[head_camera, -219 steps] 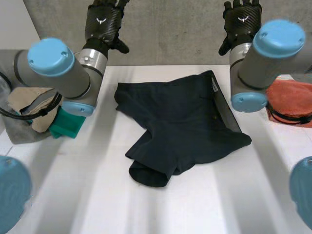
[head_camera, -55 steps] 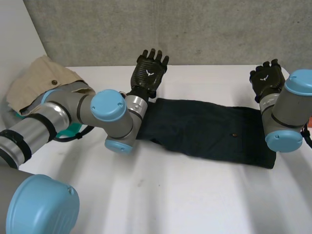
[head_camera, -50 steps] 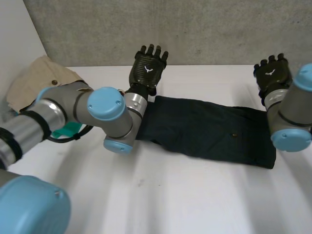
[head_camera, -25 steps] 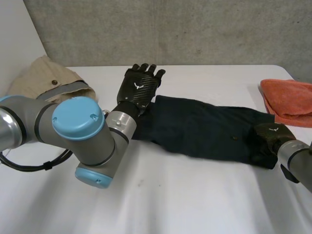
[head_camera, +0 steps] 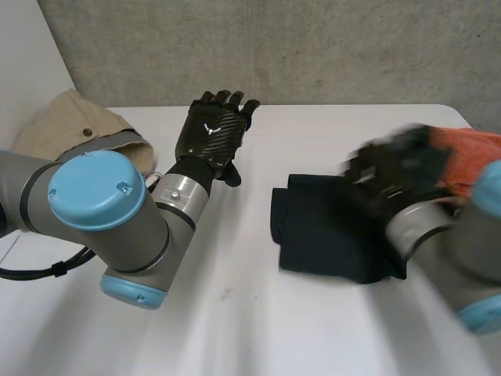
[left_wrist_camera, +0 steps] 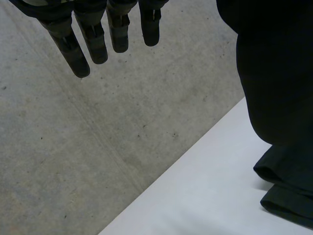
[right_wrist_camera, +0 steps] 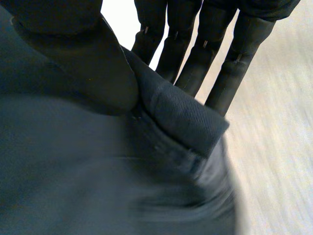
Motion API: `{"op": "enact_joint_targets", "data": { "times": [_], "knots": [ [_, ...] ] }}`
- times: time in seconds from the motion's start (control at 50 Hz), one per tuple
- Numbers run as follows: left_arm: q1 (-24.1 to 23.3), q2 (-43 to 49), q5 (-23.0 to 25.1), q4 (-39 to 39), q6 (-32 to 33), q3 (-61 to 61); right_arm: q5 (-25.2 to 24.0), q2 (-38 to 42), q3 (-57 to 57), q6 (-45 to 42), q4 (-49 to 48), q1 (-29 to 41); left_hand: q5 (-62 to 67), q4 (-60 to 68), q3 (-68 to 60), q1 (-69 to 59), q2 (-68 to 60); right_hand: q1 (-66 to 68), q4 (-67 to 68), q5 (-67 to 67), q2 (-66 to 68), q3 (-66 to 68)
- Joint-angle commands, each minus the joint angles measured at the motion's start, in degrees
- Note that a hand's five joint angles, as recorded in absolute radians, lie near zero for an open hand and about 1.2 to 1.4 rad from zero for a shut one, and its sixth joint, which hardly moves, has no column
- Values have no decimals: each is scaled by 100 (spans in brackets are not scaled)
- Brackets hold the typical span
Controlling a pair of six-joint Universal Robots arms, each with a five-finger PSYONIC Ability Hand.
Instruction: Fold the laundry.
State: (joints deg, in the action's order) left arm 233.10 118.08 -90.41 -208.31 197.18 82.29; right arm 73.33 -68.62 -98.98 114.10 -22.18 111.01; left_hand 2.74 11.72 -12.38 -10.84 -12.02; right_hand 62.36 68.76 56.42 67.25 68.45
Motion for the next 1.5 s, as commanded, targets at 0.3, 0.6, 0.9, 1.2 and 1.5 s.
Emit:
{"op": "enact_joint_targets", "data": {
  "times": [0.3, 0.6, 0.9, 1.2, 1.5],
  "knots": [
    [-255, 558, -3, 71, -434, -1600, -408, -1768, -192, 4697, 178, 1, -274, -172, 238, 84, 202, -5236, -5876, -5642, -5725, -5845],
    [-1135, 1903, -21, 2223, -1173, -3420, -355, -338, 1529, 5808, 2462, -1082, -135, -33, 99, -55, 63, -5236, -5876, -5642, -5725, -5845],
    [-1091, 3081, -459, 4156, -445, -4071, -224, 1957, 2708, 4834, 3501, -1082, -17, 85, -19, -172, -55, -5236, -5876, -5642, -5725, -5845],
    [-1029, 1809, -426, 4194, -91, -3765, 849, 184, 1541, 4024, 2088, -608, -274, -172, 238, 84, 202, -5236, -5876, -5642, -5725, -5845],
    [-204, -381, 2069, 2971, -1278, -2270, 981, -820, -1413, 3795, 83, 403, -185, -84, 150, -4, 113, -5236, -5876, -5642, -5725, -5845]
  ]
}}
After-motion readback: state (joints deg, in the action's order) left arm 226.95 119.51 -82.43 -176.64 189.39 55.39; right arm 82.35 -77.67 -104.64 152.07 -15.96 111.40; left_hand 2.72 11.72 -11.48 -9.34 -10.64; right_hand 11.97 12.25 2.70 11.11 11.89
